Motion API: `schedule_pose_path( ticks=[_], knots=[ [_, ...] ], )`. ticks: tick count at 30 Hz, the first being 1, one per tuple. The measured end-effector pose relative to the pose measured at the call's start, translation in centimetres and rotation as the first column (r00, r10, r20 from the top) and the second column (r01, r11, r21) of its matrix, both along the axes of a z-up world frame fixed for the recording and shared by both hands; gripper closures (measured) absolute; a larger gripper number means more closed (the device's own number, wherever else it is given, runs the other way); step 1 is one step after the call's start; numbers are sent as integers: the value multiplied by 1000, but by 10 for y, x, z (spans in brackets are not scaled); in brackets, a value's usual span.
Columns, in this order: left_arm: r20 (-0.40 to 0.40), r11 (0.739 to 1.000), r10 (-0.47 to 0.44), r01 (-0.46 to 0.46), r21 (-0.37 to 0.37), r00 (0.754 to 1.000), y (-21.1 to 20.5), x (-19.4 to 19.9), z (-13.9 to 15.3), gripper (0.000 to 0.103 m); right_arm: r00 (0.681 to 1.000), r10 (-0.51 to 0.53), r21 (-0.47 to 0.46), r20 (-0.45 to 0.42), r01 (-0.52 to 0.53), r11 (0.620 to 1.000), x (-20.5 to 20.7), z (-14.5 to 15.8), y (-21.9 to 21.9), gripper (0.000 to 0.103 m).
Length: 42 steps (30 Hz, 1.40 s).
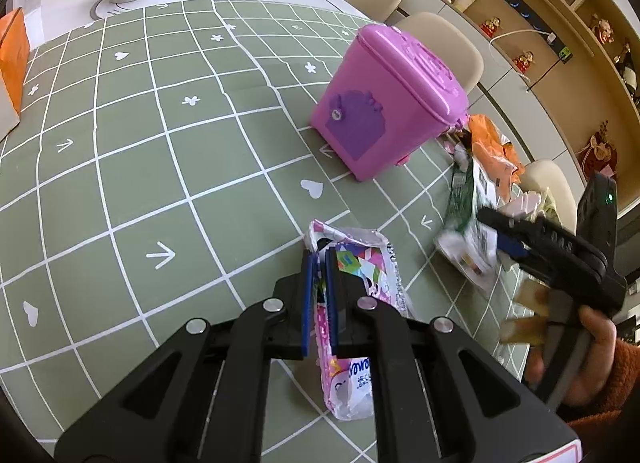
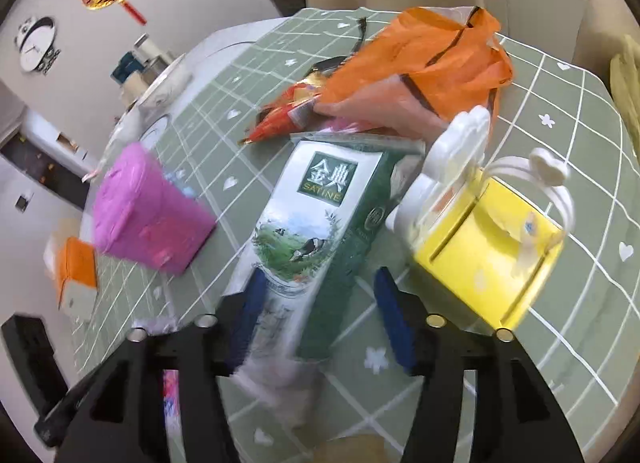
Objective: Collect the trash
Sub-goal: 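Grasp the white Satine milk carton with the right tool, then lift the milk carton off the table with the right tool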
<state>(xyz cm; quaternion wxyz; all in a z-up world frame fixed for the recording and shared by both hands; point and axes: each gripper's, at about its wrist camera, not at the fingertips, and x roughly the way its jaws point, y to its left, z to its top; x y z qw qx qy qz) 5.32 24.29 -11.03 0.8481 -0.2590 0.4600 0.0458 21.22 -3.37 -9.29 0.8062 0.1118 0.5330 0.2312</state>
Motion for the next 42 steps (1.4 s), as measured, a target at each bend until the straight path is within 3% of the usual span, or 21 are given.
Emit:
schedule_pose_path(
  ticks=[4,11,12,14,16,19,23,29,31,32,34,36,42],
  knots=[
    [-7,1000,-4,4,7,1000,-2,3,0,98,993,113,8,32,-113,994,11,-1,20,44],
    [-4,999,-21,21,28,1000,-11,8,7,98,980,198,32,27,-199,980,33,-3,40,45],
    [-6,999,-23,23,32,1000,-12,8,8,98,974,224,41,21,-225,974,35,-2,42,48],
    [-7,999,-27,27,41,1000,-14,9,10,98,968,252,65,8,-252,965,39,2,41,73],
    [-3,999,-31,31,45,1000,-15,8,12,98,962,270,19,37,-271,962,34,10,40,84],
    [0,998,-34,34,51,999,-17,9,15,98,951,301,-34,68,-299,954,25,19,34,89],
    [15,998,-38,38,49,999,-21,11,19,98,951,304,-52,46,-302,952,13,20,11,90],
    [8,998,-57,57,34,998,-29,13,13,98,942,333,-99,54,-326,940,-14,24,-21,90],
    [2,998,-64,64,29,998,-30,14,10,98,940,320,-158,116,-300,941,-24,30,-21,87],
    [0,997,-68,68,26,998,-30,15,9,98,938,313,-179,147,-286,941,-27,32,-21,71],
    [-1,997,-75,75,23,997,-31,16,7,98,936,315,-162,159,-290,943,-30,34,-18,49],
    [0,996,-81,81,20,997,-32,18,7,98,931,337,-140,144,-318,938,-32,34,-10,49],
    [3,996,-85,85,8,996,-32,17,5,98,938,322,-186,126,-297,937,-24,28,16,49]
  ],
)
